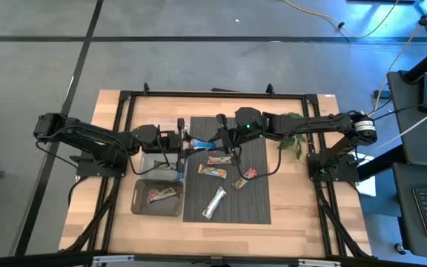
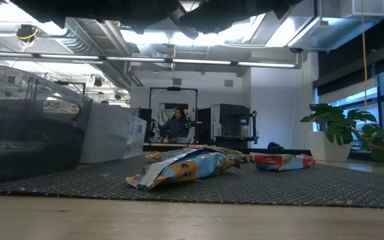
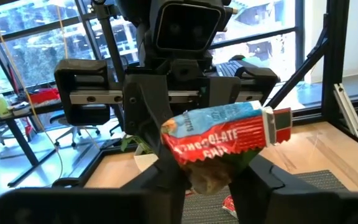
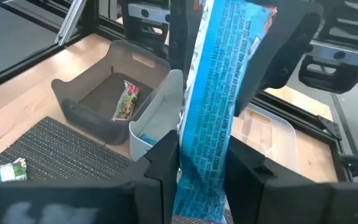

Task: Pick and place Granola Bars by type
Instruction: Put the red granola bar into the black bin

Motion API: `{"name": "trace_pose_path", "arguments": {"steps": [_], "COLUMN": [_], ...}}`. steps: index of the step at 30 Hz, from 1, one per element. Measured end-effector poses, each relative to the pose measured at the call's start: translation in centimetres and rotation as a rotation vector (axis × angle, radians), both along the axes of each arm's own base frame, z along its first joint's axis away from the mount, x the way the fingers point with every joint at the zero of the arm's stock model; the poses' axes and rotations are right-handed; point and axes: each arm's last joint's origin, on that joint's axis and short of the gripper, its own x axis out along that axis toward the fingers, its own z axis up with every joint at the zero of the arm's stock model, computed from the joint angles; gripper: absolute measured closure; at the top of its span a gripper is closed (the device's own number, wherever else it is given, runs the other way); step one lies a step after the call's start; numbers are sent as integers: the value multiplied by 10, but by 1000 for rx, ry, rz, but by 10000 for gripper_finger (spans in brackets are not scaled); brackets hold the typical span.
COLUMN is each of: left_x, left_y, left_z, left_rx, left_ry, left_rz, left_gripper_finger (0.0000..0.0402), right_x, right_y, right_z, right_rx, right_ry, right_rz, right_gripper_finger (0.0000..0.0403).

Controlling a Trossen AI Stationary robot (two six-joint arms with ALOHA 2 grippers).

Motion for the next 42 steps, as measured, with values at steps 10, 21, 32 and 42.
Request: {"name": "trace_pose_path", "arguments": {"steps": [10, 21, 32, 42], "left_x": [0, 0, -13, -19], "left_y": [0, 0, 1, -27], "left_z": [-1, -10, -15, -9], "left_rx": [9, -34, -240, -341], "left_ry": [7, 101, 226, 400], "left_rz": [1, 10, 35, -92], "left_gripper_finger": [352, 353, 355, 355], "right_x": [0, -6, -26, -37], "right_y": [0, -1, 0, 1], "right_z": [-1, -13, -36, -44], "right_rx": [13, -7, 107, 164], "right_ry": [15, 153, 495, 653], "right_rz": [-5, -70, -155, -209], "right_gripper_finger": [292, 261, 151, 135]}}
